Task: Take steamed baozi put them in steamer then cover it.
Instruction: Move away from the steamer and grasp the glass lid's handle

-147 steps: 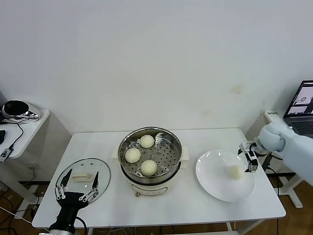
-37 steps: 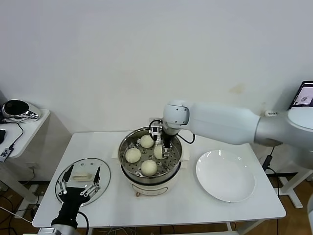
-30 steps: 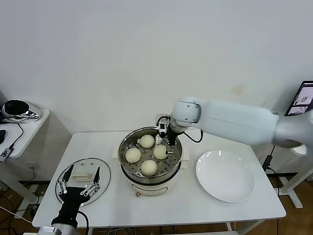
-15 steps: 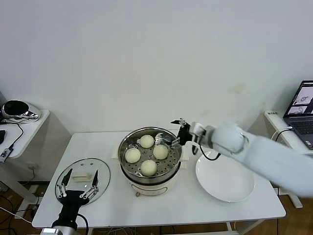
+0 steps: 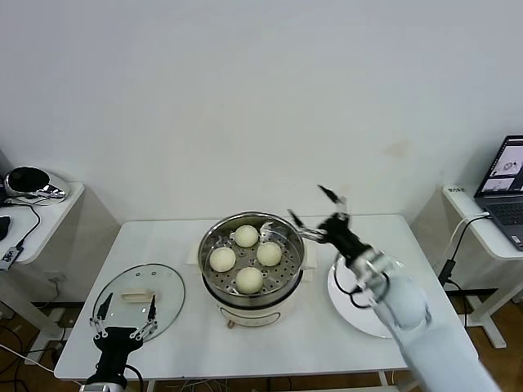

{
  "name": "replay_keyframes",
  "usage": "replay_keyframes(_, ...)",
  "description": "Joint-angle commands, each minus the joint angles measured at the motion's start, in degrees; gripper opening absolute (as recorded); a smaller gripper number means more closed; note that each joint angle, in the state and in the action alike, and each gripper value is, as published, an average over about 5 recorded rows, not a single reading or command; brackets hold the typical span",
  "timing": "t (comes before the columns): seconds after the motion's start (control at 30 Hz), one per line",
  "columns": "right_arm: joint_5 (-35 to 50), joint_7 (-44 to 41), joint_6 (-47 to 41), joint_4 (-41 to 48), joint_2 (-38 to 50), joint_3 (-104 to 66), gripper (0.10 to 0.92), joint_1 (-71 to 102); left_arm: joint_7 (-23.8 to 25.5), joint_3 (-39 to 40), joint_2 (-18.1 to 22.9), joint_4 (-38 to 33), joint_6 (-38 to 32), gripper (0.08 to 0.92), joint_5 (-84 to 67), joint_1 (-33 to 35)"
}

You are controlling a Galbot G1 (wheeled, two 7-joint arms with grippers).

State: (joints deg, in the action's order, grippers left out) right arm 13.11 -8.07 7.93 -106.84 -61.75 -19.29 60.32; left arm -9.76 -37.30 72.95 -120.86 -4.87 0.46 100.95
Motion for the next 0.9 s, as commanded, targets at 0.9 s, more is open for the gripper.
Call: replay_keyframes(0.9, -4.77, 9.37, 8.69, -3.82, -22.3, -43.02, 0.823, 31.01, -3.99, -2.65, -14.14, 44.95, -10.84, 0.823, 70.54, -26.39)
